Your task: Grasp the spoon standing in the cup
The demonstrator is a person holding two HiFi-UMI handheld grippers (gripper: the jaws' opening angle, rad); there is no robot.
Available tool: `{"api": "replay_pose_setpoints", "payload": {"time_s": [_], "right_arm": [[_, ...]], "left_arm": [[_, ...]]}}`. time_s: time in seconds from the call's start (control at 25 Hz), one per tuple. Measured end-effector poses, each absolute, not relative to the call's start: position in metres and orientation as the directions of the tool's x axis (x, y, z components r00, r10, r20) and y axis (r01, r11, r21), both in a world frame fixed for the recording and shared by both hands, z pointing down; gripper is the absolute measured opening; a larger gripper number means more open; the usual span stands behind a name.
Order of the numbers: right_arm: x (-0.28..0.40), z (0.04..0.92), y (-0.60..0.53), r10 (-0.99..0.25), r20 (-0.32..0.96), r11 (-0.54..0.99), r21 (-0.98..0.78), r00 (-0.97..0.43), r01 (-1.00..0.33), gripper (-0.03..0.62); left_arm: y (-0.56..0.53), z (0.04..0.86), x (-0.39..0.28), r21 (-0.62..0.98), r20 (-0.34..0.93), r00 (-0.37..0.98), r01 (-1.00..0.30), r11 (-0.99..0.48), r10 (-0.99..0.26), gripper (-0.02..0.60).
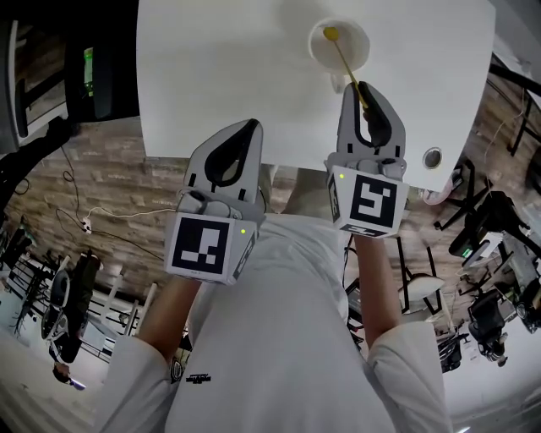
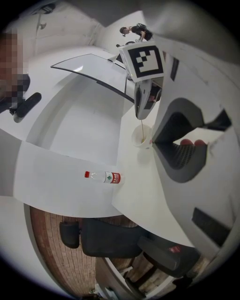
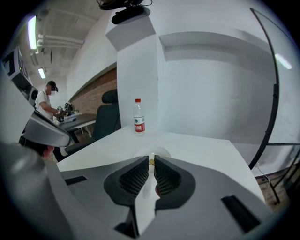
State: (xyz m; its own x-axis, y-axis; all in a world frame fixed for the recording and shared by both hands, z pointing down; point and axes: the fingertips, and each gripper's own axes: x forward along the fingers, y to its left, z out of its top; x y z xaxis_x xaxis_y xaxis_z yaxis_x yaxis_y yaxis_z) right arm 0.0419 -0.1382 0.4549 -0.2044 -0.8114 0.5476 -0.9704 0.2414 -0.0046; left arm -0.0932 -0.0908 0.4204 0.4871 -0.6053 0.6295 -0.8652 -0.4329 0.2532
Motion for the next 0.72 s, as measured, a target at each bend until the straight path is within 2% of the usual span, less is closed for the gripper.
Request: {"api": "replay_pose_setpoints", "payload": {"time_s": [0.72], "right_arm": [[0.049, 0.387, -0.114, -0.849, 0.469, 0.261, -0.028, -0.244, -0.965, 0.04]], "left_arm": [[-0.1, 0.364, -0.093, 0.233, 0.539, 0.496, -0.864, -0.445, -0.681, 0.002]]}}
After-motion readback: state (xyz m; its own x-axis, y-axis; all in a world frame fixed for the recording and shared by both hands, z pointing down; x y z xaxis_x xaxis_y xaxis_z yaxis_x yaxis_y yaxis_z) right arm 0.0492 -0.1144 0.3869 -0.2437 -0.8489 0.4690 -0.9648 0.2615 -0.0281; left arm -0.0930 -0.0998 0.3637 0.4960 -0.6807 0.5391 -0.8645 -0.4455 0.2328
